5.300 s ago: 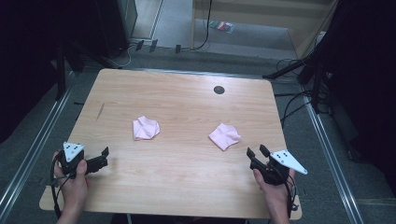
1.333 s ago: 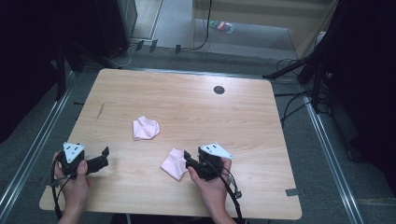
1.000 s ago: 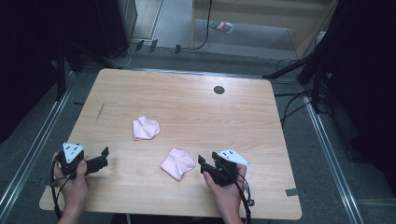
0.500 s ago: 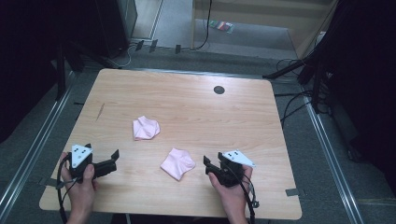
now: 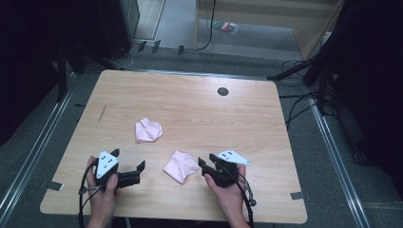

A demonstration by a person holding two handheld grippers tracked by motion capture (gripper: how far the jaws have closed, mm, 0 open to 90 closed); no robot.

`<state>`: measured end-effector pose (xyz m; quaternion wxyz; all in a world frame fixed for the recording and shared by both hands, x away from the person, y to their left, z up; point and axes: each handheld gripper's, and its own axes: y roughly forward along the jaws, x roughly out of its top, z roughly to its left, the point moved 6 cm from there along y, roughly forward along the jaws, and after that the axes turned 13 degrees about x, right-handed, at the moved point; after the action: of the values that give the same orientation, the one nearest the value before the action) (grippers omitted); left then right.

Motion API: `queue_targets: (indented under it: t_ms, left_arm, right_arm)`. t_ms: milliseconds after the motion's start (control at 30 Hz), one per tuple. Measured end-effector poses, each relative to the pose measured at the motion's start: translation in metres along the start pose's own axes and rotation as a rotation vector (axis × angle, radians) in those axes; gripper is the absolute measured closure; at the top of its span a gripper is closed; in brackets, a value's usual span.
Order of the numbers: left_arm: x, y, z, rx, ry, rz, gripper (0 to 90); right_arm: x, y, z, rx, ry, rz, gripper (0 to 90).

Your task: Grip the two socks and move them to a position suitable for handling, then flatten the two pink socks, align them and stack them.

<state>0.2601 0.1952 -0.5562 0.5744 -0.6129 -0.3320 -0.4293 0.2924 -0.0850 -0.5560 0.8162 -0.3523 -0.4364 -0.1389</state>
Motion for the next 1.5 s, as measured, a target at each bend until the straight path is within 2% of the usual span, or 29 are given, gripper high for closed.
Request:
queue_targets:
  t_ms: [67, 100, 133, 167, 300, 400, 467, 600, 633, 700, 767, 867, 900, 1000, 1133, 1400, 1500]
  left_arm:
    - [-0.001, 0.0, -0.007, -0.027, 0.007, -0.001, 0.0]
    - [-0.002, 0.001, -0.014, -0.053, 0.003, 0.008, 0.0]
    - [-0.002, 0.001, -0.014, -0.053, 0.003, 0.008, 0.0]
    - [-0.003, 0.002, -0.021, -0.072, 0.011, 0.016, 0.0]
    - [-0.005, 0.005, -0.031, -0.095, 0.022, 0.025, 0.0]
    - [-0.009, 0.007, -0.036, -0.104, 0.038, 0.041, 0.0]
    - [-0.011, 0.008, -0.037, -0.109, 0.044, 0.051, 0.0]
    - [-0.012, 0.008, -0.039, -0.112, 0.048, 0.055, 0.0]
    - [-0.013, 0.008, -0.04, -0.115, 0.053, 0.056, 0.0]
    - [-0.013, 0.008, -0.04, -0.116, 0.054, 0.057, 0.0]
    - [-0.014, 0.009, -0.04, -0.116, 0.06, 0.061, 0.0]
    - [-0.015, 0.01, -0.041, -0.116, 0.052, 0.068, 0.0]
    - [-0.016, 0.011, -0.041, -0.12, 0.051, 0.072, 0.0]
    - [-0.016, 0.011, -0.042, -0.123, 0.049, 0.075, 0.0]
    - [-0.016, 0.01, -0.047, -0.132, 0.058, 0.082, 0.0]
    - [-0.017, 0.011, -0.074, -0.173, 0.092, 0.108, 0.0]
    - [-0.017, 0.012, -0.086, -0.189, 0.116, 0.119, 0.0]
  right_arm:
    - [-0.001, 0.007, 0.004, 0.024, -0.007, 0.016, 54.4]
    - [-0.002, 0.014, 0.008, 0.046, -0.009, 0.039, 56.6]
    - [-0.002, 0.014, 0.008, 0.046, -0.009, 0.039, 56.6]
    - [-0.004, 0.022, 0.011, 0.072, -0.016, 0.064, 57.3]
    - [-0.002, 0.033, 0.011, 0.095, -0.021, 0.091, 57.2]
    - [0.002, 0.038, 0.009, 0.105, -0.011, 0.087, 56.5]
    - [0.006, 0.044, 0.007, 0.1, -0.015, 0.088, 54.2]
    - [0.005, 0.055, 0.006, 0.089, -0.045, 0.147, 50.0]
    - [0.002, 0.059, 0.006, 0.085, -0.053, 0.169, 50.6]
    - [0.0, 0.06, 0.006, 0.081, -0.057, 0.174, 52.0]
    - [-0.003, 0.063, 0.006, 0.069, -0.083, 0.195, 58.7]
    - [-0.006, 0.064, 0.007, 0.047, -0.106, 0.191, 73.3]
    - [-0.006, 0.063, 0.008, 0.048, -0.1, 0.186, 82.8]
    - [-0.004, 0.061, 0.009, 0.033, -0.098, 0.183, 84.7]
    - [0.005, 0.055, 0.015, 0.054, -0.074, 0.154, 85.0]
    - [0.029, 0.04, 0.032, 0.074, -0.064, 0.11, 84.8]
    - [0.035, 0.038, 0.038, 0.068, -0.082, 0.107, 84.6]
